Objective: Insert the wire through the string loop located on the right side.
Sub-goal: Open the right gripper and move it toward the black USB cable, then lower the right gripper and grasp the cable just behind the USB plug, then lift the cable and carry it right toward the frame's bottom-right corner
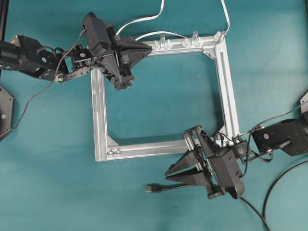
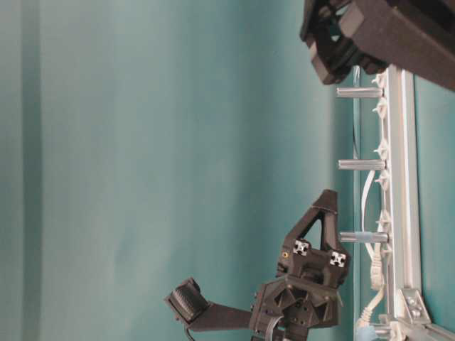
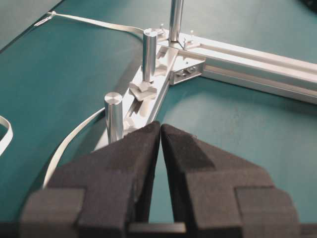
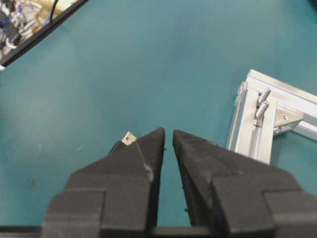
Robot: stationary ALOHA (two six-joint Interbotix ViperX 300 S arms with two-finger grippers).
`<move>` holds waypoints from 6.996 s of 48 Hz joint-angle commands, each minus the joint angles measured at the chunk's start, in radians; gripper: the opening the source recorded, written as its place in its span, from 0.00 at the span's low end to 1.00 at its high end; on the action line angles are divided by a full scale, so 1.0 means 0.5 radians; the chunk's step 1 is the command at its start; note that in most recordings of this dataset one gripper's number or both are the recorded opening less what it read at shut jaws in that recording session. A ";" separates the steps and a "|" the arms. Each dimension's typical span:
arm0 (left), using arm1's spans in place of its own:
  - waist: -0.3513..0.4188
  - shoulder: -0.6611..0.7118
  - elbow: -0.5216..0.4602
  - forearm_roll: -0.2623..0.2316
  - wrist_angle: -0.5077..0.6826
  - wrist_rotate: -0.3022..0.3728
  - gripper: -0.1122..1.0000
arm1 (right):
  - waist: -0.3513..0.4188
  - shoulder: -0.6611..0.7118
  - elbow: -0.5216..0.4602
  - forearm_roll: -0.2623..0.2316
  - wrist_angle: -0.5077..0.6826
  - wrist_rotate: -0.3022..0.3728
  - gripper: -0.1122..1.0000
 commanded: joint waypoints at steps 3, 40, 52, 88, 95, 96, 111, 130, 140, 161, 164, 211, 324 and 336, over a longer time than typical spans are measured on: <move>-0.006 -0.058 -0.025 0.086 0.071 -0.021 0.22 | 0.015 -0.028 -0.028 0.012 0.021 0.049 0.30; 0.000 -0.150 -0.104 0.086 0.476 -0.028 0.21 | 0.025 -0.067 -0.055 0.003 0.156 0.117 0.72; -0.003 -0.175 -0.141 0.086 0.522 -0.025 0.81 | 0.025 -0.067 -0.055 0.089 0.156 0.120 0.94; -0.003 -0.175 -0.092 0.086 0.678 -0.009 0.86 | 0.414 -0.117 -0.018 1.233 0.153 -0.236 0.93; -0.003 -0.175 -0.074 0.086 0.678 -0.009 0.86 | 0.457 -0.074 -0.077 1.368 0.153 -0.347 0.93; -0.003 -0.175 -0.071 0.086 0.678 -0.009 0.86 | 0.457 -0.064 -0.080 1.371 0.156 -0.353 0.93; -0.003 -0.209 -0.031 0.089 0.681 -0.009 0.86 | 0.485 0.061 -0.144 1.371 0.230 -0.365 0.89; -0.003 -0.209 -0.015 0.089 0.678 -0.018 0.86 | 0.497 0.199 -0.141 1.378 0.285 -0.356 0.88; -0.003 -0.199 -0.018 0.086 0.678 -0.018 0.86 | 0.497 0.252 -0.129 1.378 0.285 -0.353 0.88; -0.003 -0.193 -0.015 0.086 0.678 -0.021 0.86 | 0.497 0.313 -0.126 1.381 0.304 -0.353 0.85; 0.000 -0.193 -0.018 0.089 0.678 -0.025 0.86 | 0.497 0.313 -0.126 1.381 0.316 -0.353 0.82; -0.003 -0.209 -0.006 0.089 0.681 -0.028 0.86 | 0.460 0.098 -0.126 1.482 0.601 -0.466 0.16; -0.006 -0.209 -0.025 0.086 0.721 -0.031 0.86 | 0.430 -1.408 0.917 1.350 1.381 -0.629 0.16; -0.003 -0.209 -0.028 0.086 0.721 -0.031 0.86 | 0.319 -1.718 1.074 1.301 1.387 -0.626 0.16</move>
